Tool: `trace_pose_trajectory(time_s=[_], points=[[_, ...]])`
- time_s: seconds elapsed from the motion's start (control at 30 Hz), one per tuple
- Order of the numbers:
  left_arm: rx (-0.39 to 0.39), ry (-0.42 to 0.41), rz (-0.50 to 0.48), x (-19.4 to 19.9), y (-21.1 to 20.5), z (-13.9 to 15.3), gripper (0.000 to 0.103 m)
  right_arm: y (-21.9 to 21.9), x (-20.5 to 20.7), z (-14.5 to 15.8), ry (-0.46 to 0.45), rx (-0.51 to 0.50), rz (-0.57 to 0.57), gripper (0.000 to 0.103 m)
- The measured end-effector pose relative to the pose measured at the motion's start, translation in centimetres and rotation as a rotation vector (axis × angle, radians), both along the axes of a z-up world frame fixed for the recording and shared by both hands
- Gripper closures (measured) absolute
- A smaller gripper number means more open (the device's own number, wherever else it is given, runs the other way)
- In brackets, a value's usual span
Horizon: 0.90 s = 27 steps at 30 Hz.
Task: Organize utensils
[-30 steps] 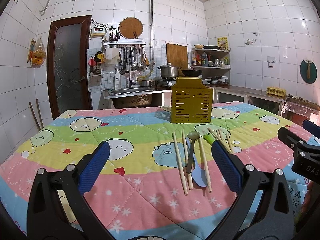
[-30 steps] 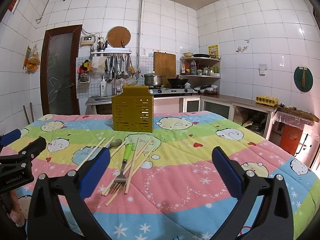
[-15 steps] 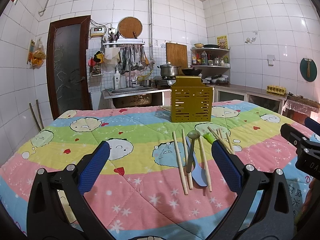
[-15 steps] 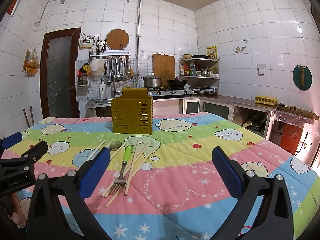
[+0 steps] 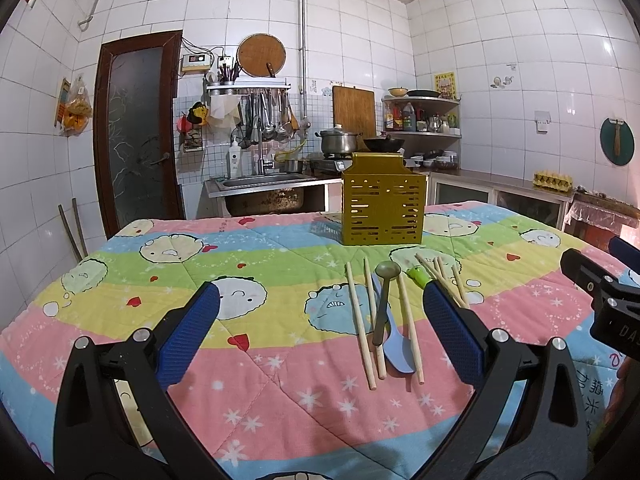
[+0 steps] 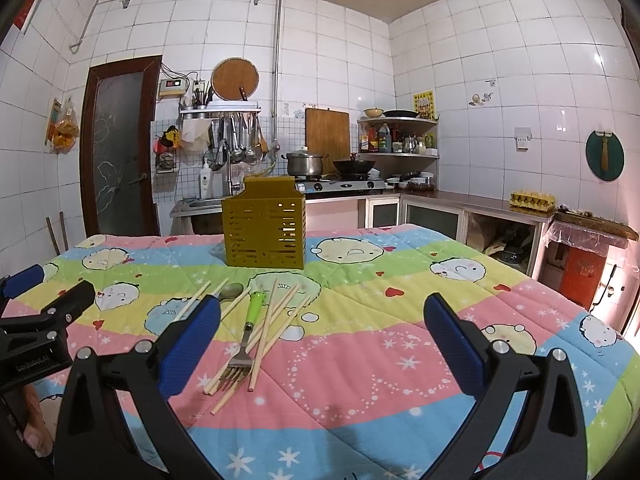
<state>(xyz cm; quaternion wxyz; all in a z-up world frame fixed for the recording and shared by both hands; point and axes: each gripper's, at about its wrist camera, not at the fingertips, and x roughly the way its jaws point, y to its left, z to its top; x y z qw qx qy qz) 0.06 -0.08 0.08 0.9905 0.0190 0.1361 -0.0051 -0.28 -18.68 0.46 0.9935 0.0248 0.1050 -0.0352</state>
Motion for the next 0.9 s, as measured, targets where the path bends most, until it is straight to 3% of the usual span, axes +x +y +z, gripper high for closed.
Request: trace_pose_trajectory(time_s=[0.9], points=[[-0.022,0.005,0.005,-0.18,0.68,0.03,0.005,0.47,0.45,-0.23,0.005,-0.036,0.000,0.004]])
